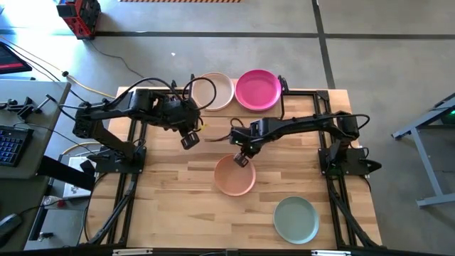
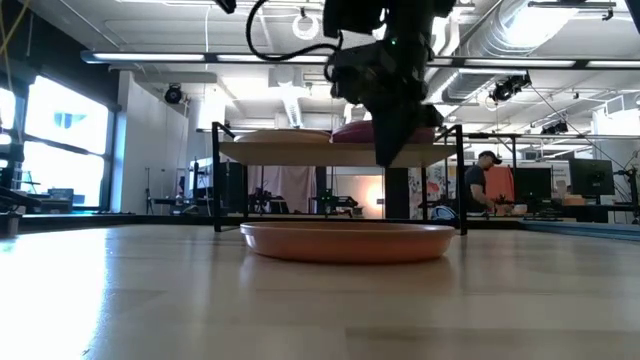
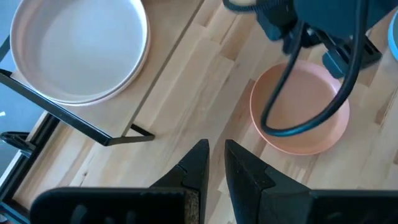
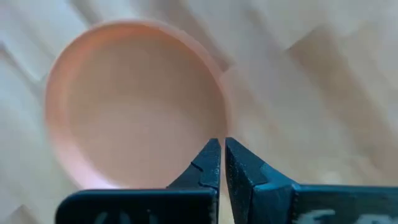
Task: Place and stack plates onto a shelf
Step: Stack the brown plate on top of the white plate
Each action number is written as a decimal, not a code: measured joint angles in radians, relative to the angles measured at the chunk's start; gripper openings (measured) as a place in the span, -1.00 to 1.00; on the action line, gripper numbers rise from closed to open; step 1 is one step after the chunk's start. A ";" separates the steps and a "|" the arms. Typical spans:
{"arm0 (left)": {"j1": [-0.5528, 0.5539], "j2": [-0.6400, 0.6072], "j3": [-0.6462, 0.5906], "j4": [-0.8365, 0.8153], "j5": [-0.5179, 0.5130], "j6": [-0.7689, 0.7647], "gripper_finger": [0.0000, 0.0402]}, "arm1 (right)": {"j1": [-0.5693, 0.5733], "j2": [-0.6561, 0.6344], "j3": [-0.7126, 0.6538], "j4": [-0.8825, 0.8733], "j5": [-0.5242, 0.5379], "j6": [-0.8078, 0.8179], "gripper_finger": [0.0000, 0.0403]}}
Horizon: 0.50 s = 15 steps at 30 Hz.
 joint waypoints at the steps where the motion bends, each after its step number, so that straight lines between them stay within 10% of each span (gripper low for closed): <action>1: 0.000 0.000 0.000 0.000 0.000 0.002 -0.81 | 0.001 0.000 -0.020 0.025 -0.025 0.000 -0.98; 15: 0.000 0.000 0.000 0.000 0.001 0.025 -0.81 | 0.003 0.001 -0.227 0.204 -0.012 0.046 -0.46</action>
